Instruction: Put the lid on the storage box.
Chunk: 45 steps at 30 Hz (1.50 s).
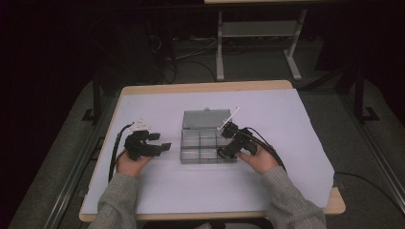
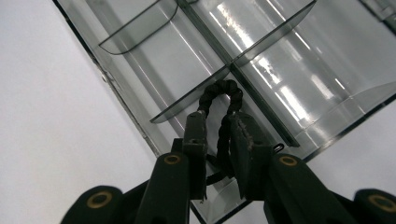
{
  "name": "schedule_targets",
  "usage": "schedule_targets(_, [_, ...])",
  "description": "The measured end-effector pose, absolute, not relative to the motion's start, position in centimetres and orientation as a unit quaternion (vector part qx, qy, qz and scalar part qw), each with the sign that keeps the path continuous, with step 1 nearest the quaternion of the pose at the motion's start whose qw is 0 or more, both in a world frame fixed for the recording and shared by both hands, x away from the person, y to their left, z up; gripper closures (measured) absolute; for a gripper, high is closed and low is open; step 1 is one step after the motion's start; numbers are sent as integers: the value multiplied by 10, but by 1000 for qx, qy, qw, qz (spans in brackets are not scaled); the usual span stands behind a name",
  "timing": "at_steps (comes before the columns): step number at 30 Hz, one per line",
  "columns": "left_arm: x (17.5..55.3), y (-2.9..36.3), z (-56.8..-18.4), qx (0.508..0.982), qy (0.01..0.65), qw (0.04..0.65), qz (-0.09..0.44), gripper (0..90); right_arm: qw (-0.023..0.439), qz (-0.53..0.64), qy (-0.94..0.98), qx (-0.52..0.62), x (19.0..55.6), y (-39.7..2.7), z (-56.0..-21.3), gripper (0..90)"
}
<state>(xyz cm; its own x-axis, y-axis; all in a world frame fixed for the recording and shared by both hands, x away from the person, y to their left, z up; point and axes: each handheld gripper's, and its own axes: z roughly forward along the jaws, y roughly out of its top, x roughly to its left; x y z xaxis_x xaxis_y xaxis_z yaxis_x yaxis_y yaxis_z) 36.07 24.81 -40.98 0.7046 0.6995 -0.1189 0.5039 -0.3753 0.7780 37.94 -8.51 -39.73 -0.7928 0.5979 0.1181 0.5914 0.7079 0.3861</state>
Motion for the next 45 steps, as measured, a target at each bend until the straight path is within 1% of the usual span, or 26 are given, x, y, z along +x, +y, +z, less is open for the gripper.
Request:
schedule_targets(9, [359, 248, -407, 817, 368, 428, 116, 312, 13, 229, 916, 330, 379, -100, -384, 696])
schedule_targets(13, [359, 247, -404, 820, 364, 427, 114, 312, 12, 241, 908, 341, 380, -114, -376, 638])
schedule_targets(20, [362, 254, -397, 816, 369, 434, 99, 323, 19, 234, 904, 358, 386, -136, -368, 581])
schedule_targets(25, [364, 255, -388, 815, 371, 433, 104, 308, 22, 234, 902, 362, 390, -148, -360, 547])
schedule_targets(28, [367, 256, -384, 819, 371, 426, 102, 302, 28, 238, 899, 366, 393, -154, -355, 495])
schedule_targets(37, [380, 249, -368, 826, 370, 415, 95, 285, 22, 239, 896, 373, 409, -156, -361, 427])
schedule_targets(41, [389, 242, -366, 832, 369, 406, 86, 282, 10, 249, 889, 384, 421, -155, -366, 376])
schedule_targets(45, [396, 236, -366, 833, 368, 405, 81, 281, 7, 260, 882, 393, 428, -155, -367, 313])
